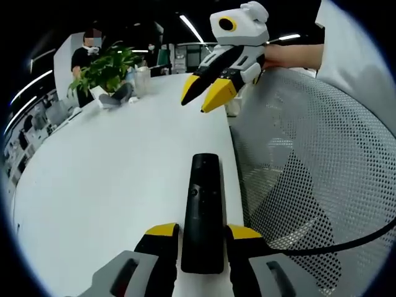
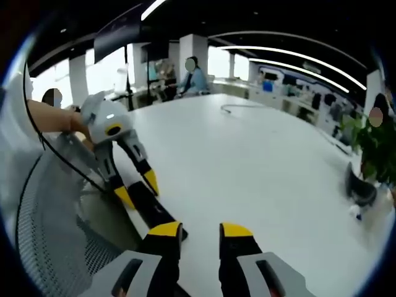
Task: Press the specified remote control buttons in sequence, fully releasing each button before pressing the next.
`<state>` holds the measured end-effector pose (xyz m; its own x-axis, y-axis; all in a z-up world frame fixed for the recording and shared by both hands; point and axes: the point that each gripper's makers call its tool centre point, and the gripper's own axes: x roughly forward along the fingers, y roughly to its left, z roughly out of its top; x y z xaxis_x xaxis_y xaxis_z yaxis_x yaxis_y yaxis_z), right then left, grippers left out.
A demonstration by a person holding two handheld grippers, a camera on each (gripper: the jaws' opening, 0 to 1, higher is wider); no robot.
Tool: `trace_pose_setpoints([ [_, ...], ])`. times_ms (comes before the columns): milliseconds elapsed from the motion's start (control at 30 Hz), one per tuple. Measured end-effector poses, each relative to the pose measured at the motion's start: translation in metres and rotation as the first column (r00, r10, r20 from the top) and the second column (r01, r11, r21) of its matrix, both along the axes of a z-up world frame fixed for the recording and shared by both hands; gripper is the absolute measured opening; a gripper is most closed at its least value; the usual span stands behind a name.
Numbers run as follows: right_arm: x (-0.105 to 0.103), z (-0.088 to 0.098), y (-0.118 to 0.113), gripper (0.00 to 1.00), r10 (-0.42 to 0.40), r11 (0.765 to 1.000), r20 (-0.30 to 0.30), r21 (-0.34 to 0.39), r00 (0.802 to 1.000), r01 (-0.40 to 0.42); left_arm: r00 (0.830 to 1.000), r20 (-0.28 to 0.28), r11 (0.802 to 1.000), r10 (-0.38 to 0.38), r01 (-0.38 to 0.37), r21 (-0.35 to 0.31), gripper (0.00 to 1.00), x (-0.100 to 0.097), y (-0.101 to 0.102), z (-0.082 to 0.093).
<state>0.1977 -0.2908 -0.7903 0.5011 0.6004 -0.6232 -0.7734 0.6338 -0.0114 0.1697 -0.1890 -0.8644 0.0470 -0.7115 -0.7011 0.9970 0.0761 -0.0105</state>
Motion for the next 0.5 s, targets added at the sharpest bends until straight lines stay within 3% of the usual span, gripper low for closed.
trace_pose_setpoints([
  [500, -0.021, -0.009, 0.016, 0.01, 0.144, 0.989, -0.047, -0.025, 0.988, -0.145, 1.000, 0.000, 1.000, 0.023, -0.023, -0.014, 0.25, -0.005, 0.006, 0.003],
])
